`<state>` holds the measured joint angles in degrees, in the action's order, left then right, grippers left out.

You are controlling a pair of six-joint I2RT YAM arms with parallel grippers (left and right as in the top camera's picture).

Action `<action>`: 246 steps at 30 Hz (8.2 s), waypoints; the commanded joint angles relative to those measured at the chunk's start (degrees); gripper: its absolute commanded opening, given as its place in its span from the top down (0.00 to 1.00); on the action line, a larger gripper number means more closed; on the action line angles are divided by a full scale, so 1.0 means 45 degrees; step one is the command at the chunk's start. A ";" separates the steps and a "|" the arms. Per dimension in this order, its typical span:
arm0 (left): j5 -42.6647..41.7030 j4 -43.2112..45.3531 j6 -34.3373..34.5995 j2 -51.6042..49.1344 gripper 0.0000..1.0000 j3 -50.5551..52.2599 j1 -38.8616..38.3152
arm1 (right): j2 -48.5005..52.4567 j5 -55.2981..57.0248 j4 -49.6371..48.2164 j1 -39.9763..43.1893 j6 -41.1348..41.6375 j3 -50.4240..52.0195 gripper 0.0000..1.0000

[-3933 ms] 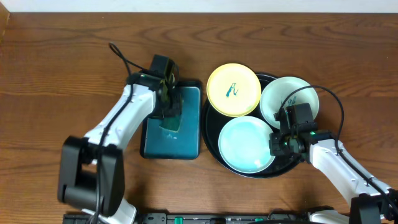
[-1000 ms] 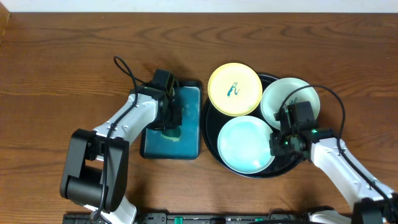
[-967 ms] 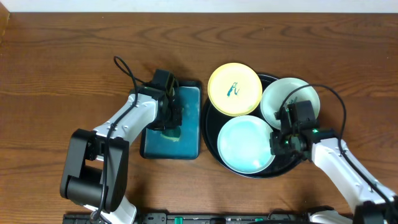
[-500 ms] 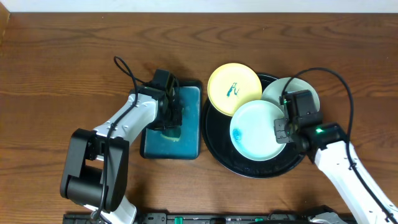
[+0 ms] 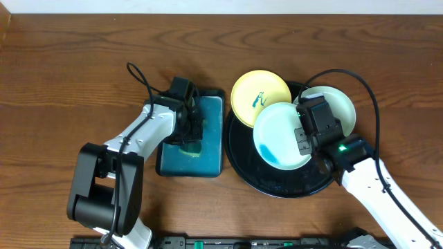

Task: Clean dirty plates on tray and stack at the side
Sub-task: 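Grasp the rim of the clean pale green plate with the right gripper, then lift the pale green plate with the right gripper and carry it right, then set the pale green plate on the table right of the black tray, then grasp the scribbled light blue plate rim and pull it toward the front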

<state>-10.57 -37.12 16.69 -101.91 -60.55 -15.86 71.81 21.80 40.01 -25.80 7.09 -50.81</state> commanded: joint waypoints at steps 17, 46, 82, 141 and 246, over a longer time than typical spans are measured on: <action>0.0117 -0.0019 0.0019 -0.0481 0.86 0.0160 0.0005 | -0.0102 0.6489 -0.1977 -0.4007 -0.2390 -0.0452 0.99; 0.0121 -0.0019 0.0019 -0.0481 0.87 0.0160 0.0005 | -0.0102 0.9675 -0.2987 -0.5076 -0.1807 -0.0447 0.99; 0.0121 -0.0010 0.0019 -0.0481 0.87 0.0160 0.0005 | -0.0102 1.5125 -0.3094 -0.4862 -0.3793 -0.0447 0.99; 0.0117 -0.0024 0.0024 -0.0481 0.87 0.0160 0.0005 | -0.0083 -0.4750 -0.0947 1.4139 0.6105 -0.0083 0.99; 0.0117 -0.0068 0.0029 -0.0481 0.87 0.0160 0.0005 | 0.3376 -0.9811 0.1452 0.7732 0.1117 0.0248 0.99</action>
<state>-10.57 -37.08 16.71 -101.91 -60.55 -15.86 87.59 -23.29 46.13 11.00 11.62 -49.74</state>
